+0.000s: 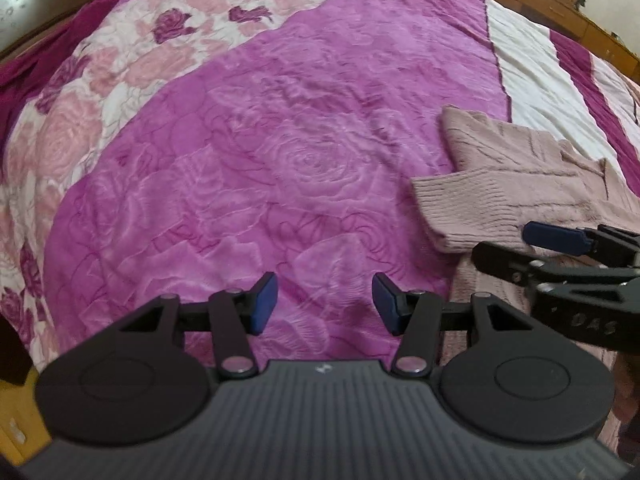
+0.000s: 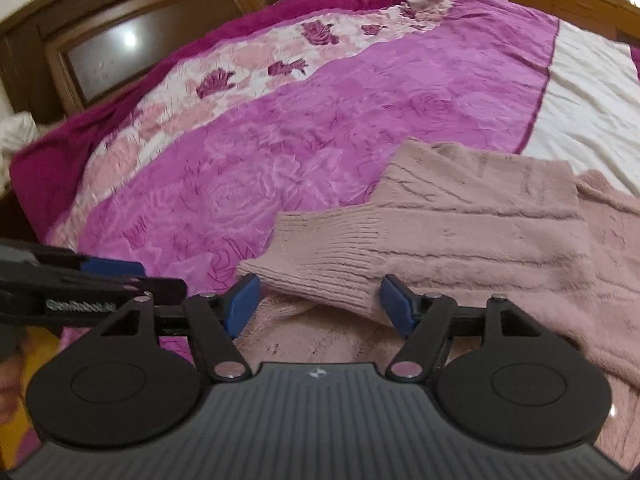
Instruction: Fold small clothes
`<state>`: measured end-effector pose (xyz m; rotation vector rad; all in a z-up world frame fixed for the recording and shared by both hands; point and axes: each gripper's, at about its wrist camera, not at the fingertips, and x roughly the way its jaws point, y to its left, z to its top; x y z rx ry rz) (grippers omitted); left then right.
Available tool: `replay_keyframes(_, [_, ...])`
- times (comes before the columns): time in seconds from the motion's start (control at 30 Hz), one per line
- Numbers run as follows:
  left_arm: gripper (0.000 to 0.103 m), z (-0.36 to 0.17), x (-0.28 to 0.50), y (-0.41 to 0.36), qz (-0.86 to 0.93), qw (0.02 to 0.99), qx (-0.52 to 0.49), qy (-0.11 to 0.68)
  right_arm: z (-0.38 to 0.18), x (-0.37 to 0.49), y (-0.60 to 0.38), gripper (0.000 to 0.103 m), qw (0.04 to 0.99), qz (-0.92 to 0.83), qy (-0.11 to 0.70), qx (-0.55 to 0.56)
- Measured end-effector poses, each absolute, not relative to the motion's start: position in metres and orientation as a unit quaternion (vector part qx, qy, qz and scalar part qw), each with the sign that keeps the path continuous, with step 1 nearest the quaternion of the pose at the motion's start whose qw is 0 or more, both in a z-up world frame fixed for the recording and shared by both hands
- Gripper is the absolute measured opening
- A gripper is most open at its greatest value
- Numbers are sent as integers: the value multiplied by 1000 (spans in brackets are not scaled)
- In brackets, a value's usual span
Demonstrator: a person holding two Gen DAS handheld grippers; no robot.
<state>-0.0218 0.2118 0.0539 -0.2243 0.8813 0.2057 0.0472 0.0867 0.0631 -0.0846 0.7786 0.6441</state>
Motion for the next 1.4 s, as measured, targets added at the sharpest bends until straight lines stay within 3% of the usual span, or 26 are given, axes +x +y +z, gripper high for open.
replay_keyframes(0.2, [54,51,-23,216,99,892,-114,426,50,54,104,69,881,296,362,-72])
replay_keyframes(0.4, [54,50,-22,214,95,893,-115,425,51,58,101,33,892,281,348,-70])
replay_keyframes(0.57, [54,48,-19,204,85,894,-111,426,64,56,86,16,901,277,332,-28])
replay_keyframes(1.07, [54,57,-3,163,38,906,-88,413,122,49,-19,15,948,174,249,93])
replay_keyframes(1.4, [54,61,18,137,3,910,-66,410,127,45,-122,15,959,56,226,158])
